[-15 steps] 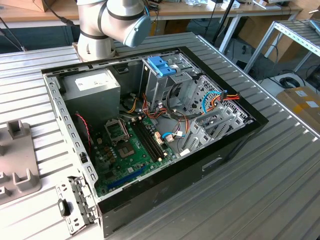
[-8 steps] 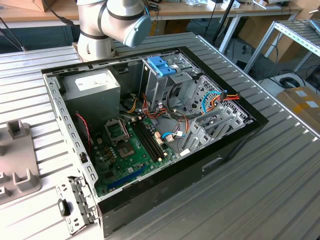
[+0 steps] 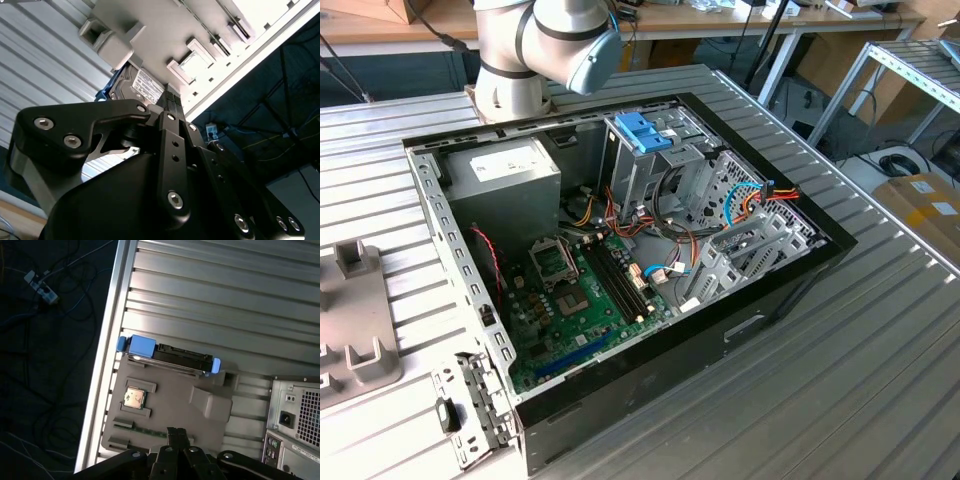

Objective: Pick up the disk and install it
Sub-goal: 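Pick up the disk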

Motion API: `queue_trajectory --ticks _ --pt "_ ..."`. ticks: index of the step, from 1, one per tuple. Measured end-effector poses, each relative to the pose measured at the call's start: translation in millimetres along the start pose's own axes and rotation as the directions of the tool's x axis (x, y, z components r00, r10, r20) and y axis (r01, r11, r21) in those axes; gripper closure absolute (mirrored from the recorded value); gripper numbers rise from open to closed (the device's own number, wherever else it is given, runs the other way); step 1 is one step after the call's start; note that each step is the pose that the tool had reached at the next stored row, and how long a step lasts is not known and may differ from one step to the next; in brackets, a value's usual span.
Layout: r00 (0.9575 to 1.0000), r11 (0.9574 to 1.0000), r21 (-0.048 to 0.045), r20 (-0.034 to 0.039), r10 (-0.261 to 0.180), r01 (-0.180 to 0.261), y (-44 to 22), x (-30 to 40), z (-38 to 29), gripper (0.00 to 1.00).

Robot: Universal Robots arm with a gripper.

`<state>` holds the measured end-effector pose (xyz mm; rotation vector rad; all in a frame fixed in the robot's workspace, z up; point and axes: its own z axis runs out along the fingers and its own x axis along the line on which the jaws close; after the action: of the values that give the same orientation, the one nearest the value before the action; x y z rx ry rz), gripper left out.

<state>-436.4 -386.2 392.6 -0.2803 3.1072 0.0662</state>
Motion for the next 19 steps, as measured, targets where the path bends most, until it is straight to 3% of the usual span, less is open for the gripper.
queue_trajectory --ticks 19 --pt "0.999 0.999 -0.0011 -0.0018 -0.045 0.045 0.0 0.0 0.0 0.9"
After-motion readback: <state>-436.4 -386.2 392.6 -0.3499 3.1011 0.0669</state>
